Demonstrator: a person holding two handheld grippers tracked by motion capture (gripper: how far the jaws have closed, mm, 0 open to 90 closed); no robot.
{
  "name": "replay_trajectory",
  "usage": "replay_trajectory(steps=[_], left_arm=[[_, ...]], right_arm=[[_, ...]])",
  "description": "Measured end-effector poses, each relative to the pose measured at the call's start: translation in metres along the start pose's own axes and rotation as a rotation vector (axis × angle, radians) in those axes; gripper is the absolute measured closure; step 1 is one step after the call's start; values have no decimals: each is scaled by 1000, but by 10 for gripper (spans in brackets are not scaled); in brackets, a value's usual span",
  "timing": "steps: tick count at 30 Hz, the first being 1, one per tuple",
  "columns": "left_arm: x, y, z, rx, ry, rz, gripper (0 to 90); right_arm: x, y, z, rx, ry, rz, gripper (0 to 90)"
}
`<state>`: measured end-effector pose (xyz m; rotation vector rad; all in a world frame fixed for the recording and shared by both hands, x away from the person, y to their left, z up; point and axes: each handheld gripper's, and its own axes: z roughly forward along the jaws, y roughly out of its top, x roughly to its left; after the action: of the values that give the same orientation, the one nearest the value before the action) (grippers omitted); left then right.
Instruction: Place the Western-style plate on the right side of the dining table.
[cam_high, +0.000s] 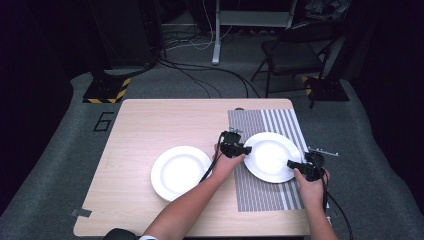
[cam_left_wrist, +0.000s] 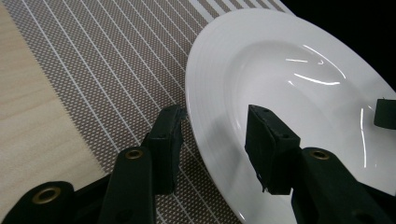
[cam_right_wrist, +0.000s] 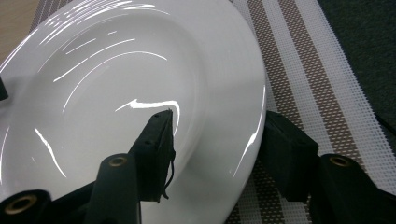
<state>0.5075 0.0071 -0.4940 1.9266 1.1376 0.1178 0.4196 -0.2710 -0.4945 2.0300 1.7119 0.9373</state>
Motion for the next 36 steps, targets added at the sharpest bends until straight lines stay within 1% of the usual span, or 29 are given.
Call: replay_trajectory(steps=[1,3,6,7,12,15,16,17,19,23,25,26,30,32,33,36], left_arm=[[0,1,-1,-1,1,0,558],[1,2,-4,3,6,2,558],[3,3,-8,-6,3,-1,555],[3,4,-9,-7,-2,3,553],[3,5,-17,-18,-8,4,543],[4,6,-22,-25,-8,6,540],[4,7,-23,-27,-9,2,540],[6,7,-25,-18,-9,6,543],[6,6,-28,-22,-11,5,547],[7,6,-34,-26,-6,12,548],[7,6,-37,-31,-9,14,548],[8,7,-39,-31,-11,20,547],[8,10,-47,-42,-15,18,547],[9,10,-51,-49,-16,17,548],[10,11,-53,-49,-17,26,548],[12,13,-59,-56,-13,21,548]], right_arm=[[1,0,-4,-19,-18,-7,450],[1,1,-8,-29,-19,-8,449],[2,3,-16,-50,-23,-20,449],[3,3,-18,-54,-22,-9,448],[7,3,-24,-58,15,-11,438],[10,3,-25,-57,28,-27,434],[12,3,-25,-54,35,-21,433],[13,3,-25,-54,39,-20,432],[15,2,-27,-50,52,-12,432],[20,2,-28,-55,64,-22,431],[23,2,-29,-55,73,-35,431],[24,2,-29,-52,77,-32,432],[28,3,-31,-50,95,-41,435],[30,5,-32,-51,97,-44,436],[31,5,-32,-50,100,-40,436],[33,7,-35,-52,106,-51,442]])
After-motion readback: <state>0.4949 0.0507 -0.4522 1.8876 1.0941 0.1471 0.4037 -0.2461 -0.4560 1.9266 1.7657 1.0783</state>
